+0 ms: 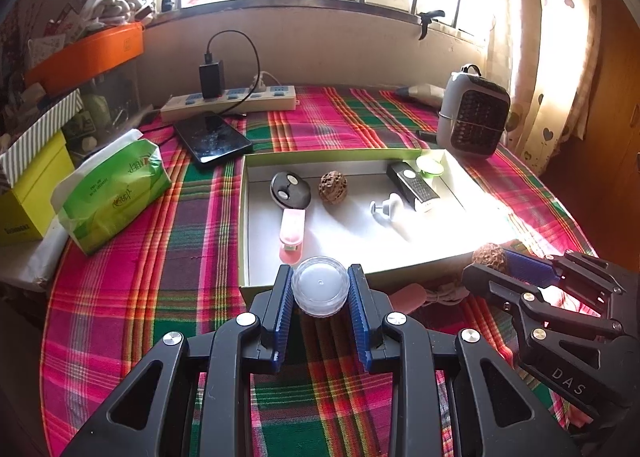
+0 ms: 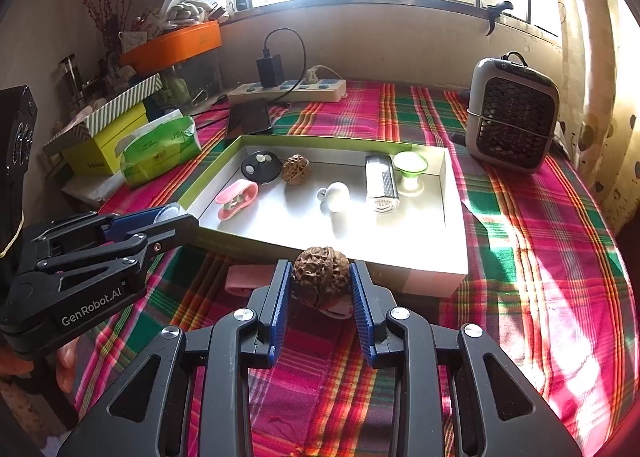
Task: Organize objects
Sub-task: 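Carry the white cup and walnut with both grippers over the white box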
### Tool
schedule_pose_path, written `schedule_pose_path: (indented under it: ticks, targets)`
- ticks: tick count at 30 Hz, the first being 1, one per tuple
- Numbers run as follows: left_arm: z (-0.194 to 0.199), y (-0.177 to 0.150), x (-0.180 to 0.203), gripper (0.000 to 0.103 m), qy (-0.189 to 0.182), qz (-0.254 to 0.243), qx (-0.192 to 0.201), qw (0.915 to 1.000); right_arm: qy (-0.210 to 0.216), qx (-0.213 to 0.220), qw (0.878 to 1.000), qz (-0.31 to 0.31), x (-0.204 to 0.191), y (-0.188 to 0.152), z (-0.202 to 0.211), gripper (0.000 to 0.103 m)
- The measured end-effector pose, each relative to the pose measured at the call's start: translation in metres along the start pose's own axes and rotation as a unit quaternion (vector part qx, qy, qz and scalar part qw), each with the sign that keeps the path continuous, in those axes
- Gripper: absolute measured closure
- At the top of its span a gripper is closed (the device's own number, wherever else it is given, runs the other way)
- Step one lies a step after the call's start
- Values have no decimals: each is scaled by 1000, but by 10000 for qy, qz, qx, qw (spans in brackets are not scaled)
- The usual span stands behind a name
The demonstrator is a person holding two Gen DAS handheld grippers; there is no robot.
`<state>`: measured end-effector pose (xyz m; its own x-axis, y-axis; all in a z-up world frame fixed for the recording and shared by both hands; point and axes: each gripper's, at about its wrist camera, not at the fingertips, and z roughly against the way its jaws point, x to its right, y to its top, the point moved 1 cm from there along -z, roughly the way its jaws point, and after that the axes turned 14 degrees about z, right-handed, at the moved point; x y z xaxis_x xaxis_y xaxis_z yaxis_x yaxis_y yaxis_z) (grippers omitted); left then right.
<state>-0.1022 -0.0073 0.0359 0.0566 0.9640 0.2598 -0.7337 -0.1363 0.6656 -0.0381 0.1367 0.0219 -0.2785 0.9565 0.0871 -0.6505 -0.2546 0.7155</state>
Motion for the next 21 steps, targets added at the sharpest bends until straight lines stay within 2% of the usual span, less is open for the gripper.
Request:
schedule_pose_path:
  ticks: [8,15,17,21]
  targets:
    - [-11,7,11,78,-44,-17,-81,10000,-85,-24,10000,-45,13,7,-7,72]
    - [-31,23,1,78,-88,-52,-167,9998,-164,-79,9997,-130,28,14,-17,72]
    - [-30,21,12,78,-79,-43,-171,9998,-197,-97,9997,-133,31,16,-20,72]
    - [-36,23,1,78,-72,-61,-221,9997,-217,-165,9995,-165,37,18,-28,72]
